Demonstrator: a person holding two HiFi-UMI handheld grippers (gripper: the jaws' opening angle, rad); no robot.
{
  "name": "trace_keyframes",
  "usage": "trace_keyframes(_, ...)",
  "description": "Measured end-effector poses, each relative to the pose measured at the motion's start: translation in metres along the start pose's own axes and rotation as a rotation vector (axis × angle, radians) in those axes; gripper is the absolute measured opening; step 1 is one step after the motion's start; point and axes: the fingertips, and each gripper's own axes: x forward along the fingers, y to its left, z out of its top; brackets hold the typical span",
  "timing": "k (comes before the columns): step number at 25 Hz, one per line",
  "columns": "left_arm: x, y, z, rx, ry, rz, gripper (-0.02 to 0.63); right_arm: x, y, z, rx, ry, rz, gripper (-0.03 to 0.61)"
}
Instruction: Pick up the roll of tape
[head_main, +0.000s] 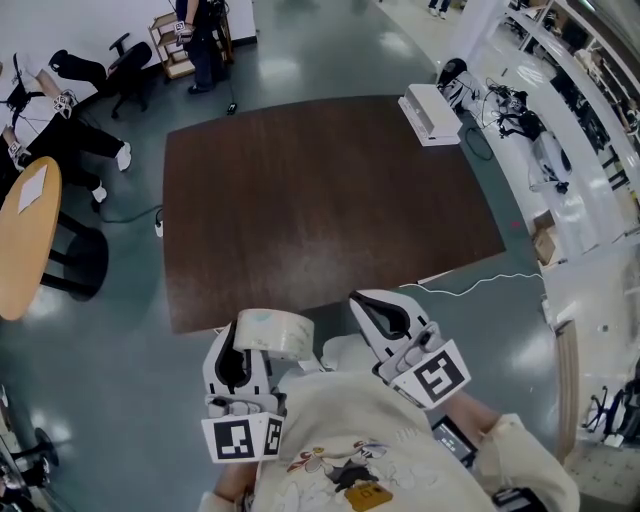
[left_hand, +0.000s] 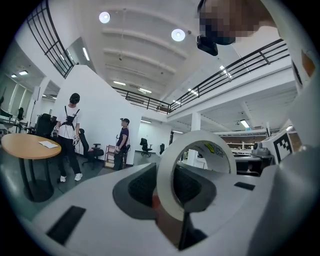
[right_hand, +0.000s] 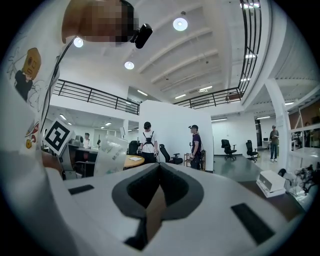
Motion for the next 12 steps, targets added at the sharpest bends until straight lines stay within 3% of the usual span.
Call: trace_keyframes(12,-0.0025,0.0106,-0.0043,-0.026,0.015,-0.002,0.089,0.0103,0.0019,-0.0064,-0.002,0.043,0.001,0.006)
